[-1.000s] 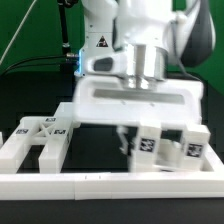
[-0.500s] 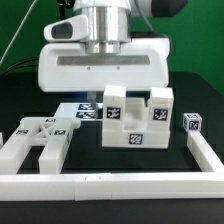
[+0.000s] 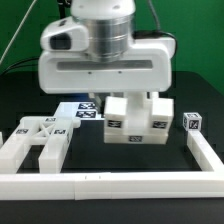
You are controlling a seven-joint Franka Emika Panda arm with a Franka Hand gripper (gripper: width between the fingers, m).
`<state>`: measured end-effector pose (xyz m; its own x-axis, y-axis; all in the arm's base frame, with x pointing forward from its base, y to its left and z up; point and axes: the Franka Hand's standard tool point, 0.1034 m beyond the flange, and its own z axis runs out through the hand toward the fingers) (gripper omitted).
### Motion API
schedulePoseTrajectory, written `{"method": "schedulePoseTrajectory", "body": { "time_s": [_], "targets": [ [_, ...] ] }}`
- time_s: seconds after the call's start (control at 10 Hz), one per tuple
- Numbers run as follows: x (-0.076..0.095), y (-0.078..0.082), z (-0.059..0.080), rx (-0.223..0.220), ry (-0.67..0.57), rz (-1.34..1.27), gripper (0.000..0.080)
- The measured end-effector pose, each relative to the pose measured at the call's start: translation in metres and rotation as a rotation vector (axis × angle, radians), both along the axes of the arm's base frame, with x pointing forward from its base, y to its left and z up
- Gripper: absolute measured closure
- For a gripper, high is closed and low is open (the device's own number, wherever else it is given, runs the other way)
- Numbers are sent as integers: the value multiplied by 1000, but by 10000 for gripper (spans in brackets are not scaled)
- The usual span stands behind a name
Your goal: Assemble chair
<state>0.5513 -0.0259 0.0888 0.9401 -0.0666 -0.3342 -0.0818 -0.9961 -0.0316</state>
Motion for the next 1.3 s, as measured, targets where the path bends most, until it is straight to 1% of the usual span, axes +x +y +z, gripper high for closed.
{"method": "schedulePoseTrajectory", "body": {
  "time_s": [0.1, 0.2, 0.3, 0.4, 0.5, 0.6, 0.7, 0.8, 0.9, 1.0, 1.1, 1.2, 1.3],
  "targets": [
    [2, -5, 4, 12, 120, 1, 765],
    [12, -6, 4, 7, 205, 8, 765],
    [15, -4, 0, 1, 263, 5, 765],
    [12, -5, -2, 4, 302, 2, 765],
    [4, -7, -2, 11, 379, -3, 765],
    [-2, -10, -4, 21, 466, -8, 765],
    [-1, -19, -10, 34, 572, -17, 765],
    [18, -26, -21, 28, 547, -15, 765],
    [24, -25, -18, 29, 523, -11, 765],
    [19, -21, -14, 32, 525, -7, 765],
    [10, -15, -14, 39, 551, -14, 765],
    [0, -11, -19, 37, 622, -36, 765],
    [3, -7, -30, 35, 606, -26, 765]
  ]
}}
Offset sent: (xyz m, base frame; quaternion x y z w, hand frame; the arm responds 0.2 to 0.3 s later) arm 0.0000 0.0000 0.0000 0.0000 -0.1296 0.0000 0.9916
